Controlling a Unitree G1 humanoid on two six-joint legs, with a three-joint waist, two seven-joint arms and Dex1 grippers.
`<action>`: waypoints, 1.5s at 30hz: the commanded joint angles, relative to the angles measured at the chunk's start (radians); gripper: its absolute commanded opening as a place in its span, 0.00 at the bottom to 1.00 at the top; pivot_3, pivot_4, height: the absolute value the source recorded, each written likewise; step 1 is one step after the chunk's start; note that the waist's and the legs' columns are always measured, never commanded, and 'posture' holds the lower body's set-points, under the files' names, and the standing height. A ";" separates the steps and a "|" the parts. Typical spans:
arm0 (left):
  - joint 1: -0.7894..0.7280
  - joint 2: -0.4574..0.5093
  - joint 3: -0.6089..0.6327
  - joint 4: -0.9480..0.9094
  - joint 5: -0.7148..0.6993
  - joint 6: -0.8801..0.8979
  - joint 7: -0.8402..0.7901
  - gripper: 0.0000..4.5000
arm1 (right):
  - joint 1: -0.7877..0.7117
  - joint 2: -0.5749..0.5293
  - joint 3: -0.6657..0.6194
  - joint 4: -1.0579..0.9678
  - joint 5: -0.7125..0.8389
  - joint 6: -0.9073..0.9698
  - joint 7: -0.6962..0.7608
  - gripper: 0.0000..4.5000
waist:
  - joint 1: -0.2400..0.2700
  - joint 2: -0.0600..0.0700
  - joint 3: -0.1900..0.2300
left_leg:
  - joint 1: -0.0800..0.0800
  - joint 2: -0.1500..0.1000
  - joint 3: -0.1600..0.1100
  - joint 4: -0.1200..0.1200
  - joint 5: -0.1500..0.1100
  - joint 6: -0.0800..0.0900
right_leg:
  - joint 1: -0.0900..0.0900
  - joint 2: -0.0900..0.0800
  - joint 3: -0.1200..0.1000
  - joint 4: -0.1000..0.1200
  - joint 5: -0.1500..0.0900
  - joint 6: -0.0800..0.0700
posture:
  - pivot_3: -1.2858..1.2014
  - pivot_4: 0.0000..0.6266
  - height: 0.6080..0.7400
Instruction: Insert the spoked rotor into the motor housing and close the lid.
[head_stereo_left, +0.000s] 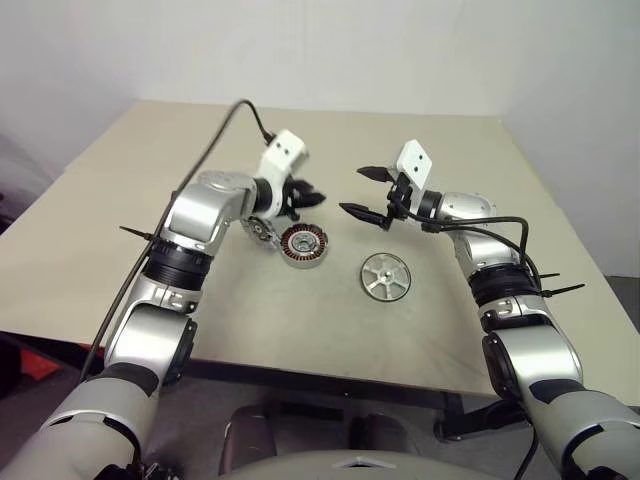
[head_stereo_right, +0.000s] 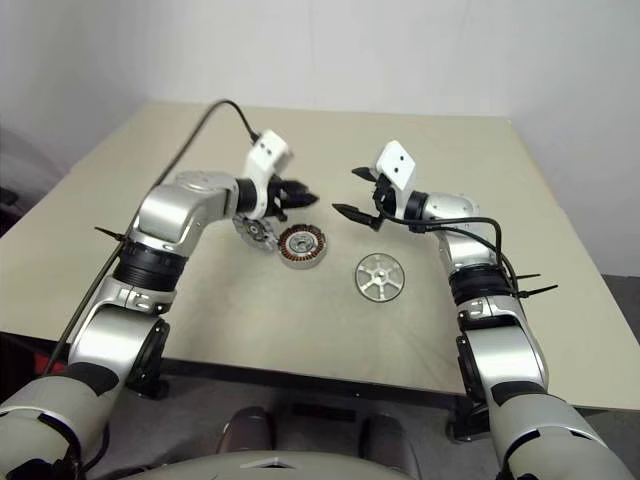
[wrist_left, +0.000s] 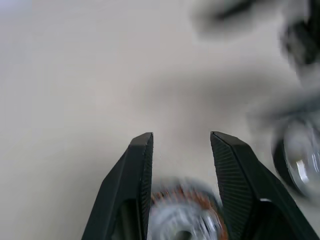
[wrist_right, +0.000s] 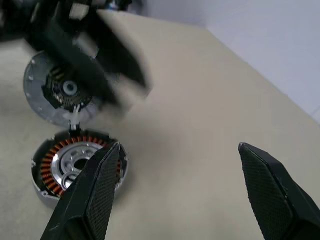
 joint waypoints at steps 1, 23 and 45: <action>-0.020 0.043 0.148 -0.037 -0.015 -0.044 0.101 0.43 | 0.009 -0.041 0.010 -0.078 -0.011 -0.005 0.021 0.96 | -0.002 0.000 0.000 | 0.000 0.000 0.000 0.000 0.000 0.000 | 0.000 0.000 0.000 0.000 0.000 0.000 | 0.52 0.00 1.00; 0.430 0.177 0.473 -0.363 -0.109 0.113 0.339 0.44 | 0.068 -0.008 0.149 -0.222 -0.073 0.099 0.033 0.05 | -0.003 -0.001 0.001 | 0.001 0.001 0.000 0.003 -0.002 0.003 | 0.001 0.001 0.000 0.002 0.000 0.000 | 0.52 0.00 1.00; 0.472 0.143 0.448 -0.406 -0.147 0.125 0.402 0.44 | -0.011 0.125 0.242 -0.022 -0.161 0.014 0.000 0.01 | -0.021 -0.001 0.001 | 0.000 0.002 0.000 0.002 -0.002 0.003 | -0.001 0.001 0.000 0.001 0.000 0.000 | 0.52 0.00 1.00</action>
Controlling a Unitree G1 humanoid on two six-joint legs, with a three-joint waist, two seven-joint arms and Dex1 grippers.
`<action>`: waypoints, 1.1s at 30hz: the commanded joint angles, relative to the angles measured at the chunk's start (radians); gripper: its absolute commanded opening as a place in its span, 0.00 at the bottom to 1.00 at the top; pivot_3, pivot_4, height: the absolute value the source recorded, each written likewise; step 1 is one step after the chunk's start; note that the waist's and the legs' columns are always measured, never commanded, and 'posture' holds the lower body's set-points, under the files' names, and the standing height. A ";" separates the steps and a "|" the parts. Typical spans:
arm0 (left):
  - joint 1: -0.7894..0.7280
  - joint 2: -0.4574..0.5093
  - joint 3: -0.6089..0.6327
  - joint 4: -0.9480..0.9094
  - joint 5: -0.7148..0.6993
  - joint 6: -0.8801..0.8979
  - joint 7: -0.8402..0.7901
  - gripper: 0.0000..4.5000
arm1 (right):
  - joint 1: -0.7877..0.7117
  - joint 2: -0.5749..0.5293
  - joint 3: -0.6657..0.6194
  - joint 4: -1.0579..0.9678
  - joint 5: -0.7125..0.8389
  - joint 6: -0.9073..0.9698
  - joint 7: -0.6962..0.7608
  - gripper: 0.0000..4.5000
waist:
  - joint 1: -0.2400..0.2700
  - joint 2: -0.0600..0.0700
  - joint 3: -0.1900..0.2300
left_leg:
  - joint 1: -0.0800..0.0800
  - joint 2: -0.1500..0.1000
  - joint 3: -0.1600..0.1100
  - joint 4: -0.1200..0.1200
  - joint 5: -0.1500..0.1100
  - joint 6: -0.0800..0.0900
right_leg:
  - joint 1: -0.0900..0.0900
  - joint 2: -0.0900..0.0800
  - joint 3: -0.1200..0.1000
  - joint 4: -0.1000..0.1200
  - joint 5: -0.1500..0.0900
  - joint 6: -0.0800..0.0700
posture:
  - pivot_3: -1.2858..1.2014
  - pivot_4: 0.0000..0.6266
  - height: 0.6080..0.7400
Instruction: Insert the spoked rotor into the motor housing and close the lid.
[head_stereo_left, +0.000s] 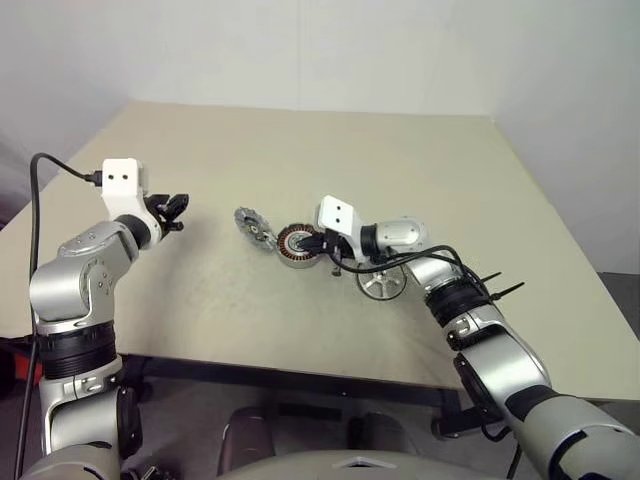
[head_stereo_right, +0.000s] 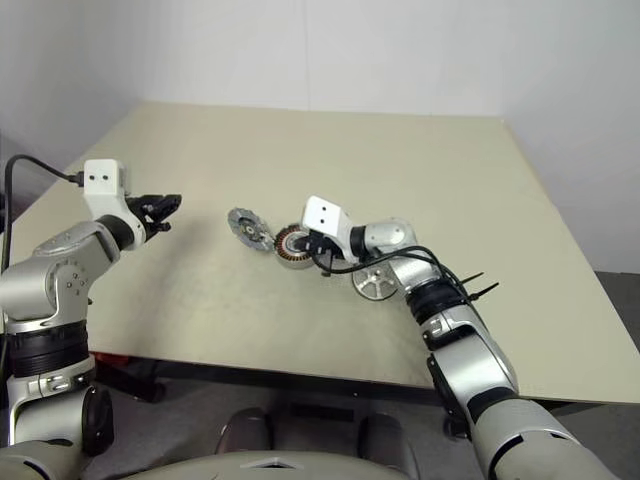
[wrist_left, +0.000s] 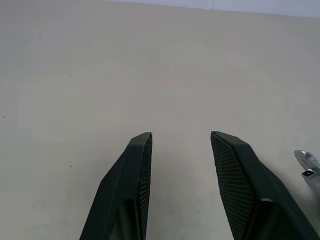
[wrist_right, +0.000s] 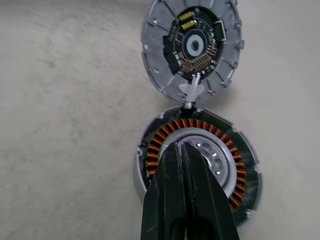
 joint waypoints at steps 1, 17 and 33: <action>0.004 -0.015 -0.012 -0.054 -0.018 0.002 0.016 0.44 | -0.040 -0.007 -0.018 0.018 -0.006 -0.040 -0.009 0.01 | 0.000 0.000 0.000 | 0.000 0.000 0.000 0.000 0.000 0.000 | 0.000 0.000 0.000 0.000 0.000 0.000 | 0.52 0.00 1.00; 0.004 -0.024 -0.020 -0.066 -0.032 0.002 0.041 0.44 | -0.070 -0.009 0.008 0.119 -0.074 -0.133 -0.026 0.01 | -0.005 0.000 0.000 | 0.000 0.000 0.000 0.000 0.000 0.000 | 0.000 0.000 0.000 0.000 0.000 0.000 | 0.52 0.00 1.00; 0.015 -0.018 -0.015 -0.068 -0.031 0.000 0.044 0.44 | -0.151 -0.070 0.094 0.163 -0.225 -0.291 0.009 0.01 | -0.006 0.000 0.000 | 0.000 0.000 0.000 0.001 0.000 0.000 | 0.000 0.000 0.000 0.001 0.000 0.000 | 0.52 0.00 1.00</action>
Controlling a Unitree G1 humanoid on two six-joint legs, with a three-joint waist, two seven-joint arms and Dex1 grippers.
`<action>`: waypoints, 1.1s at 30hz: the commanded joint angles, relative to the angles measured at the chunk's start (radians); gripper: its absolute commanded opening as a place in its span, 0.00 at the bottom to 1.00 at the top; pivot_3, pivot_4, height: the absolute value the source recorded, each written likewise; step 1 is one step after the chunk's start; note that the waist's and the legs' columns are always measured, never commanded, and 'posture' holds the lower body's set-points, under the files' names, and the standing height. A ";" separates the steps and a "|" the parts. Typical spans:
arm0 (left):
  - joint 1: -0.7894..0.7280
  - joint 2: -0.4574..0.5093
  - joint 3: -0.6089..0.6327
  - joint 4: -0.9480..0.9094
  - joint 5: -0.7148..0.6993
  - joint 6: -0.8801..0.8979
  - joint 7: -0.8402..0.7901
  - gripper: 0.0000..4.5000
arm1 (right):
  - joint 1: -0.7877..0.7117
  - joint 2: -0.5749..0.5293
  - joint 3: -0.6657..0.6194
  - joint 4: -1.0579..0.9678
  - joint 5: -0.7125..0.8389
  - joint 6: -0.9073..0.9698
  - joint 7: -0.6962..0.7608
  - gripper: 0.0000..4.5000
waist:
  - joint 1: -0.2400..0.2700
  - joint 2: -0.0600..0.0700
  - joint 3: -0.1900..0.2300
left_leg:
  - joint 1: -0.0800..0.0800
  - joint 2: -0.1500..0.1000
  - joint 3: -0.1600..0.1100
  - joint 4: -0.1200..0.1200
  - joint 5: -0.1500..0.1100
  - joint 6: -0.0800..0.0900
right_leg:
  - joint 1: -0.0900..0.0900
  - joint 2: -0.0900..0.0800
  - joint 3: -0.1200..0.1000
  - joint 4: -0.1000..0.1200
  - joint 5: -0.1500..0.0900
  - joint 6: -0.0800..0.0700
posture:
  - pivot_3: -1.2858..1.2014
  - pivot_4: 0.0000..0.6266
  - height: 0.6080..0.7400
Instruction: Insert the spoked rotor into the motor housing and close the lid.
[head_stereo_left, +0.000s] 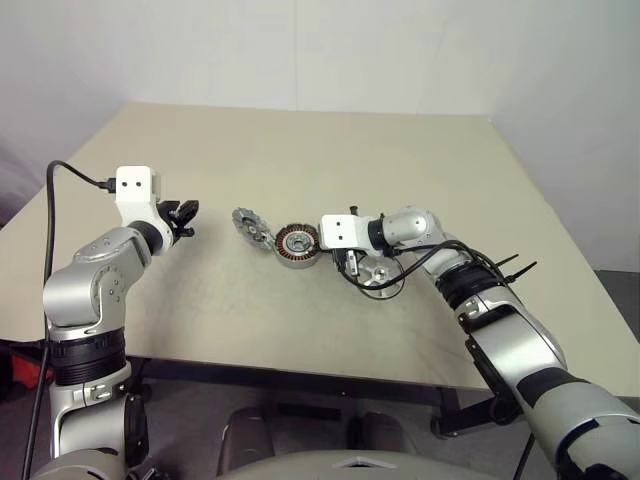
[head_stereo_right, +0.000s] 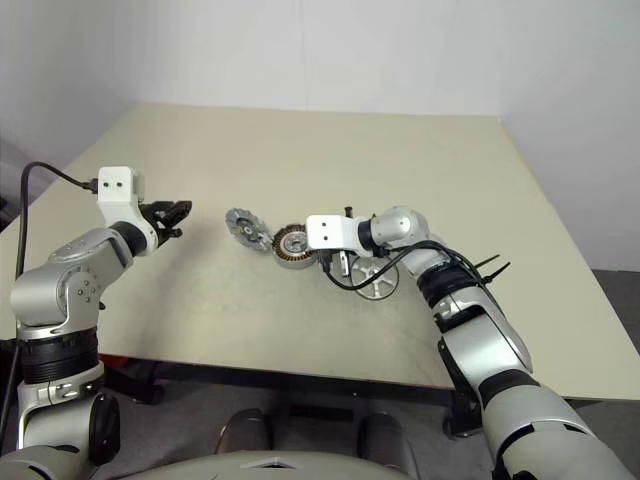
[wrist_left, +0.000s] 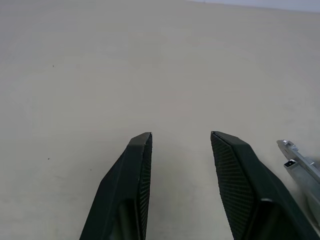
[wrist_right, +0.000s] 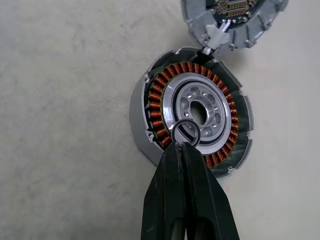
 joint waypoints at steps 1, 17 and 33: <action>-0.007 0.020 0.012 -0.035 -0.010 -0.011 0.000 0.44 | -0.052 0.007 0.005 0.022 -0.019 -0.026 -0.022 0.01 | 0.000 0.000 0.000 | 0.000 0.000 0.000 0.000 0.000 0.000 | 0.000 0.000 0.000 0.000 0.000 0.000 | 0.52 0.00 1.00; 0.018 0.023 0.026 -0.058 -0.012 -0.001 0.008 0.44 | -0.128 0.076 0.029 0.210 -0.092 -0.108 -0.101 0.01 | -0.001 0.000 0.000 | 0.000 0.000 0.000 0.000 0.000 0.000 | 0.000 0.000 0.000 0.001 0.000 0.000 | 0.52 0.00 1.00; 0.030 0.019 0.022 -0.071 -0.012 0.001 0.017 0.44 | -0.146 0.134 0.029 0.241 -0.105 -0.098 -0.123 0.01 | -0.004 0.000 0.000 | 0.001 0.000 0.000 0.000 0.000 0.000 | 0.000 0.000 0.000 0.002 0.000 0.000 | 0.52 0.00 1.00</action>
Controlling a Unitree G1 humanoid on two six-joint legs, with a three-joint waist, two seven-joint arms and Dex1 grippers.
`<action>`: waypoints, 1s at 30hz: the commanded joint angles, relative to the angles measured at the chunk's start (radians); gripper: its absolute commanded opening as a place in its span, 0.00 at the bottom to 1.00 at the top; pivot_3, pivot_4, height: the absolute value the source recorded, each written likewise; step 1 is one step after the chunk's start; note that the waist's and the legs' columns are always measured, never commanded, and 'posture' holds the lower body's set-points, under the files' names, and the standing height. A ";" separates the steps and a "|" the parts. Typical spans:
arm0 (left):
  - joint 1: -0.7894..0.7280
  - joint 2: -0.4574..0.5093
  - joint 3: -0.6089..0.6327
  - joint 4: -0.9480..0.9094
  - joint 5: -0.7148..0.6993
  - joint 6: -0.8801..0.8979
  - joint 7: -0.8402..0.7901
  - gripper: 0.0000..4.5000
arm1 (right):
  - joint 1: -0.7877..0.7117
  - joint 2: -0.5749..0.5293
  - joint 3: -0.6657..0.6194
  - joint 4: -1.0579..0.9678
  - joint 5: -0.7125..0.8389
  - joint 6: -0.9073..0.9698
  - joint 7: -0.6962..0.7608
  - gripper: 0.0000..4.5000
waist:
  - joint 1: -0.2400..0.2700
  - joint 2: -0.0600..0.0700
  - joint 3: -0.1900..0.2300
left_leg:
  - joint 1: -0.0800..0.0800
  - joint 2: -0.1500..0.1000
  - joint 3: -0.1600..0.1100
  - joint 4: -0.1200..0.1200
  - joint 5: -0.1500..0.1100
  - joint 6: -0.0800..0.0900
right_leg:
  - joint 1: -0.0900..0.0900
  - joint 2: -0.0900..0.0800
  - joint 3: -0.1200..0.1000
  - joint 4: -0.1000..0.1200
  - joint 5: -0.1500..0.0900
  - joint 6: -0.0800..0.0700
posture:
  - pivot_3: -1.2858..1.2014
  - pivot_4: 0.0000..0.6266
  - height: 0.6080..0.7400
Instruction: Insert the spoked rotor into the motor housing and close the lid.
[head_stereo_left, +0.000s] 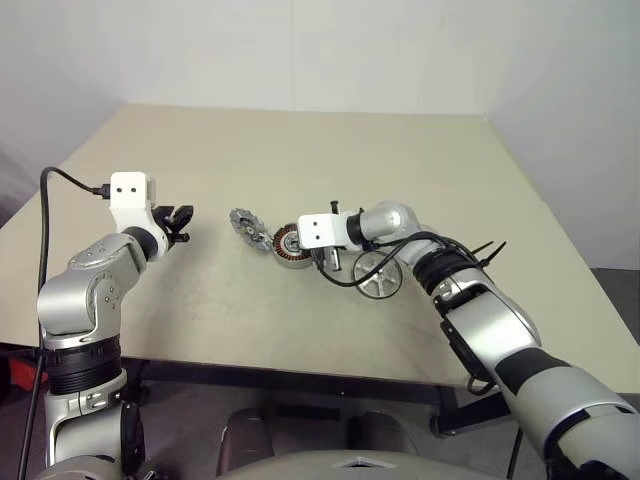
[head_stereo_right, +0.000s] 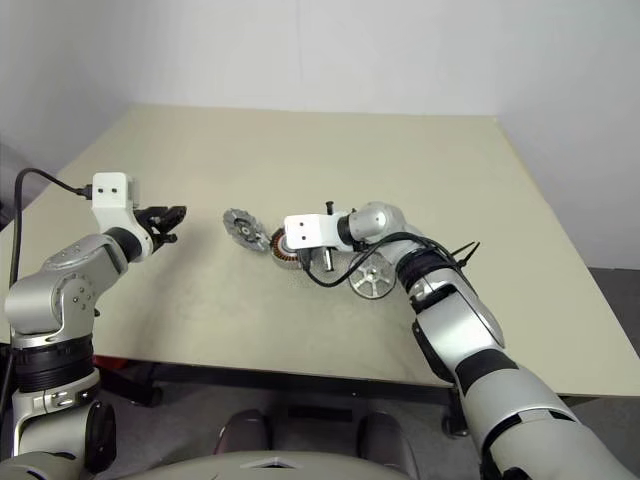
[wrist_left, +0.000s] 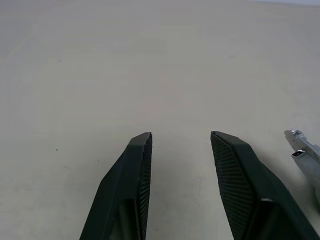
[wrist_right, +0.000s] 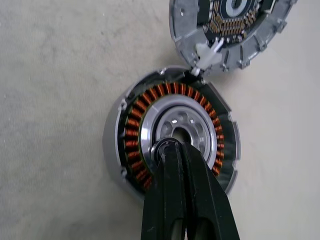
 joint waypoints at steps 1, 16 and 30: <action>-0.006 0.012 0.009 -0.044 -0.011 -0.004 0.005 0.44 | -0.025 0.019 0.008 0.017 -0.012 0.001 -0.020 0.01 | 0.000 0.000 0.000 | 0.000 0.000 0.000 0.000 0.000 0.000 | 0.000 0.000 0.000 0.000 0.000 0.000 | 0.52 0.00 1.00; 0.011 0.010 0.009 -0.058 -0.011 -0.001 0.010 0.44 | -0.079 0.020 0.006 0.127 -0.041 -0.011 -0.070 0.01 | 0.001 0.000 0.000 | 0.000 0.000 0.000 0.000 0.000 0.000 | 0.000 0.000 0.000 0.000 0.000 0.000 | 0.52 0.00 1.00; 0.001 0.041 0.020 -0.038 -0.008 -0.011 0.002 0.44 | -0.064 0.068 0.006 0.130 -0.038 0.002 -0.093 0.01 | -0.004 0.000 0.000 | 0.000 0.000 0.000 0.000 0.000 0.000 | 0.000 0.000 0.000 0.000 0.000 0.000 | 0.52 0.00 1.00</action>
